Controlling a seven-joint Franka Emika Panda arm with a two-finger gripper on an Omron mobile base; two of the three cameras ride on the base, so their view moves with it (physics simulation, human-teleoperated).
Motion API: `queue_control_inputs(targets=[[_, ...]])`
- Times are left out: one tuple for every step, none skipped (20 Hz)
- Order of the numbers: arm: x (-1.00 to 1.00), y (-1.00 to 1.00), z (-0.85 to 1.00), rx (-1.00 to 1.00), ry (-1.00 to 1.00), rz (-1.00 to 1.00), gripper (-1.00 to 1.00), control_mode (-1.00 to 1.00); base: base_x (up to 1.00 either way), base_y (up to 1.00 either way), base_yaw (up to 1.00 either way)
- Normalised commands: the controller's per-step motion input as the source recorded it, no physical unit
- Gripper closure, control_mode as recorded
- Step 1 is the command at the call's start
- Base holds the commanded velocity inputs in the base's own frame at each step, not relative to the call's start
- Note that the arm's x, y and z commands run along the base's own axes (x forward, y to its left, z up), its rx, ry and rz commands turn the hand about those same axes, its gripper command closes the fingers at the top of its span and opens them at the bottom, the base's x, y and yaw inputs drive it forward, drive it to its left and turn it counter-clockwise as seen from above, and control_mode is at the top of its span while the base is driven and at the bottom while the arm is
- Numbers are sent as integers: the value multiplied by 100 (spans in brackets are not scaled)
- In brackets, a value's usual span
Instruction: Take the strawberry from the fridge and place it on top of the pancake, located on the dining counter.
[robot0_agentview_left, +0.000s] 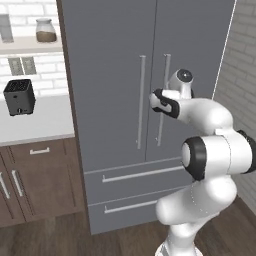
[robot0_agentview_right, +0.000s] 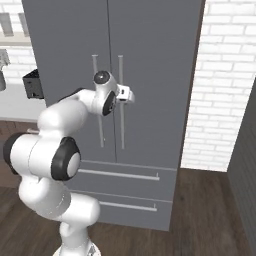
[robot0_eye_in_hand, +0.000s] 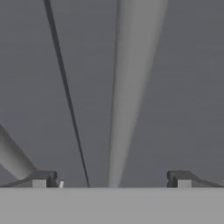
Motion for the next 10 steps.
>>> queue_control_inputs(targets=[[44, -13, -6, 0, -11, 0, -100, -100, 0, 0, 0], [42, -22, -9, 0, -12, 0, -100, -100, 0, 0, 0], [43, -16, -10, 0, -12, 0, -100, -100, 0, 0, 0], [46, -11, -7, 0, -12, 0, -100, -100, 0, 0, 0], [49, -10, -5, 0, -12, 0, -100, -100, 0, 0, 0], [51, -9, -4, 0, -12, 0, -100, -100, 0, 0, 0], [51, -5, -4, 0, -10, 0, -100, -100, 0, 0, 0], [51, -4, -3, 0, -9, 0, -100, -100, 0, 0, 0], [49, -6, -1, 0, -7, 0, -100, -100, 0, 0, 0], [47, -9, 0, 0, -6, 0, -100, -100, 0, 0, 0]])
